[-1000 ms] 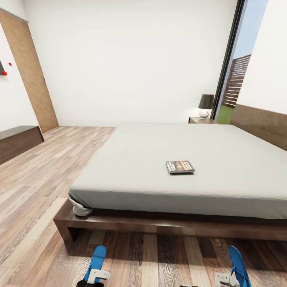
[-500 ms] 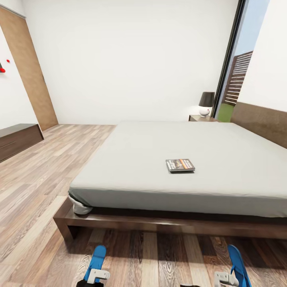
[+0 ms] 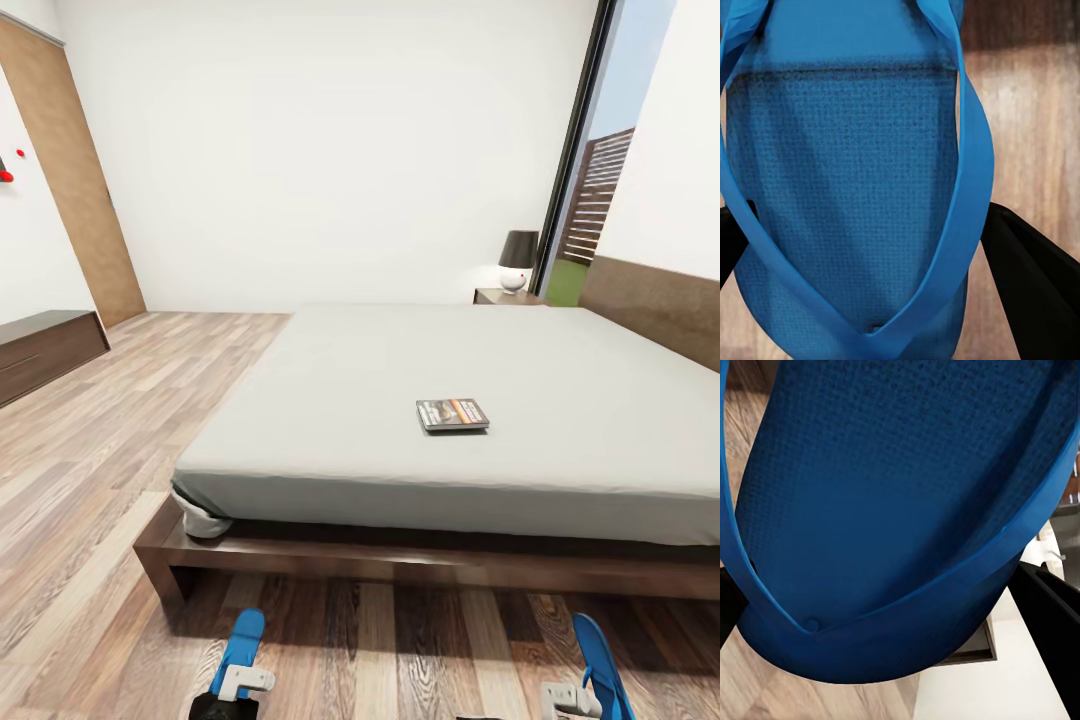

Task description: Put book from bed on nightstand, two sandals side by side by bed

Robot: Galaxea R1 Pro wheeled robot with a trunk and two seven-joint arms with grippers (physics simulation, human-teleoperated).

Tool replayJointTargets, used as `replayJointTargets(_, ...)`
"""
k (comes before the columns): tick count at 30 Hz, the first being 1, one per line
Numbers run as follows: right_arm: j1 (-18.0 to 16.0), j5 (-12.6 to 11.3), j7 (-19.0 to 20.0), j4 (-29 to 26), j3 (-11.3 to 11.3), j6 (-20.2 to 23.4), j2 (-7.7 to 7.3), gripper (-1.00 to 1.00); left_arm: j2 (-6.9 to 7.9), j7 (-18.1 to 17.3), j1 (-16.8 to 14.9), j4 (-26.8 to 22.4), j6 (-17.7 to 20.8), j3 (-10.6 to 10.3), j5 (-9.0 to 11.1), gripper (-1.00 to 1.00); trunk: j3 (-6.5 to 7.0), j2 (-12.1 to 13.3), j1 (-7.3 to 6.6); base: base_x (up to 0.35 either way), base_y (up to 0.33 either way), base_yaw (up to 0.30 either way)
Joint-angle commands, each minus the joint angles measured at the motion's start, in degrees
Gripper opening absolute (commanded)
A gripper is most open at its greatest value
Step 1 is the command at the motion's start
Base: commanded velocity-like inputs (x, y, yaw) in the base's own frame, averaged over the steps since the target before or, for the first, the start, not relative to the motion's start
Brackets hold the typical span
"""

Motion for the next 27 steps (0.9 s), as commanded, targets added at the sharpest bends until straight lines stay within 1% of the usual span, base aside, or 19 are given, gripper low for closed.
replayJointTargets(1, -0.02, -0.18, -0.29, -0.02, 0.15, 0.6, -0.01, -1.0, 0.02, 0.33, -0.03, -0.02, -0.01, -0.49, 0.6, -1.0, -0.05, -0.02, -0.01, 0.0, 0.0, 0.0)
replayJointTargets(8, -0.05, -0.16, -0.3, -0.02, 0.13, 0.64, -0.01, -1.0, 0.02, 0.31, -0.05, -0.02, 0.0, -0.49, 0.6, -1.0, -0.05, -0.02, -0.01, 0.0, 0.0, 0.0)
replayJointTargets(14, 1.49, -0.07, -0.37, -0.51, 0.05, 1.26, -1.98, -1.0, 0.33, 0.91, 0.99, -0.85, 1.94, -0.34, 0.6, -1.0, -0.05, -0.02, -0.01, 0.0, 0.0, 0.0)
replayJointTargets(15, 1.54, -0.07, -0.37, -0.52, 0.04, 1.29, -2.09, -1.0, 0.34, 0.88, 1.03, -0.87, 2.26, -0.34, 0.6, -1.0, -0.05, -0.02, -0.01, 0.0, 0.0, 0.0)
replayJointTargets(27, 1.75, 0.01, -0.37, -0.63, -0.09, 1.64, -2.57, -1.0, 0.37, 0.81, 1.14, -0.98, 2.61, -0.32, 0.6, -1.0, -0.05, -0.02, -0.01, 0.0, 0.0, 0.0)
